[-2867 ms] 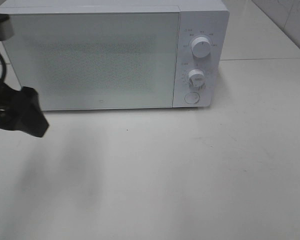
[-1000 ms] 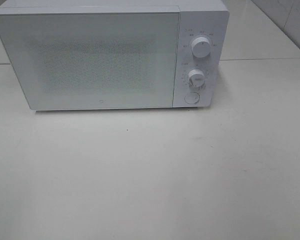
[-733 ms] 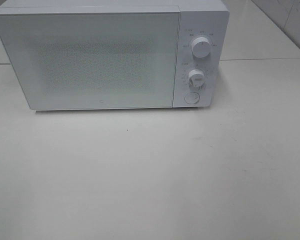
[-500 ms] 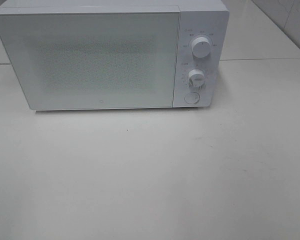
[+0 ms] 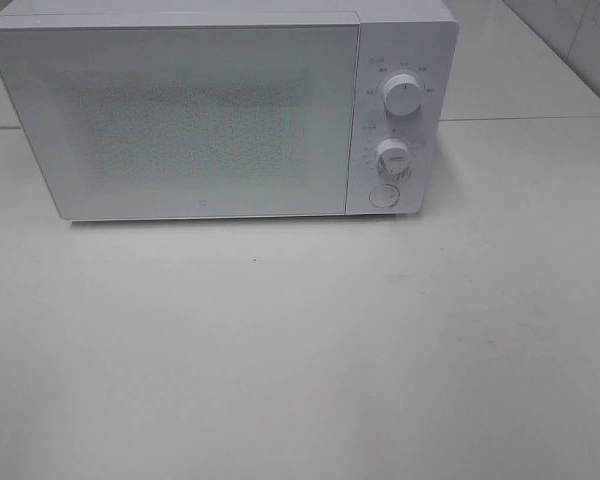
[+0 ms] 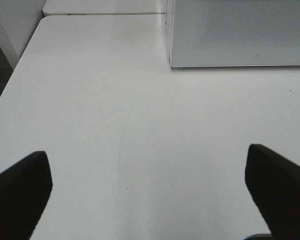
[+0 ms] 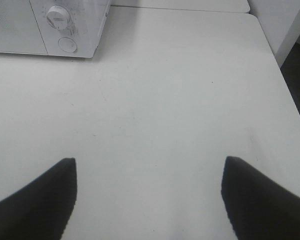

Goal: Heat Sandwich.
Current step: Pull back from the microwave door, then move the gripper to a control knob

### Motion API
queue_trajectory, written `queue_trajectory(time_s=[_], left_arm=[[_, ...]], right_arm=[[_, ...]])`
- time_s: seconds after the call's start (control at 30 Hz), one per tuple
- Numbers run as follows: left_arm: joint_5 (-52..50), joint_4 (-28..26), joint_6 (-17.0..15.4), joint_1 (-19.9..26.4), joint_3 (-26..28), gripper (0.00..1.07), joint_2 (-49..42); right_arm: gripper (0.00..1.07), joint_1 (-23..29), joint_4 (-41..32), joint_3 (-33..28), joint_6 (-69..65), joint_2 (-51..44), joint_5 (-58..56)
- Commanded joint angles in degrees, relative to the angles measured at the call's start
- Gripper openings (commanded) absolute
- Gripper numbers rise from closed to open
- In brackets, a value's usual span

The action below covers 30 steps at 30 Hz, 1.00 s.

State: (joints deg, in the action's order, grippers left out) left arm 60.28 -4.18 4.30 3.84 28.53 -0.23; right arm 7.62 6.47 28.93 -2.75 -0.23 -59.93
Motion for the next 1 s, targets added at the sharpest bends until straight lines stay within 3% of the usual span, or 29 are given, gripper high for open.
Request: queue_trajectory(time_s=[0.03,0.37,0.7,1.0], left_arm=[[-0.8,-0.46,-0.06,-0.06,-0.23,1.01,-1.49],[-0.8,-0.46,-0.06,-0.06,-0.23,1.01,-1.49],[-0.8,-0.46,-0.06,-0.06,-0.23,1.01,-1.49],[-0.8,-0.46,-0.06,-0.06,-0.23,1.01,-1.49]], right_arm=[[0.76,-0.34,0.17,-0.17,-0.74,-1.32,0.52],[0.87,-0.34,0.17,2.12,-0.69,2.06,3.95],[0.87,-0.34,0.11,2.12,-2.46,9.05,16.39],[0.86,-0.34,0.11,2.12,-4.7,21.2,27.1]])
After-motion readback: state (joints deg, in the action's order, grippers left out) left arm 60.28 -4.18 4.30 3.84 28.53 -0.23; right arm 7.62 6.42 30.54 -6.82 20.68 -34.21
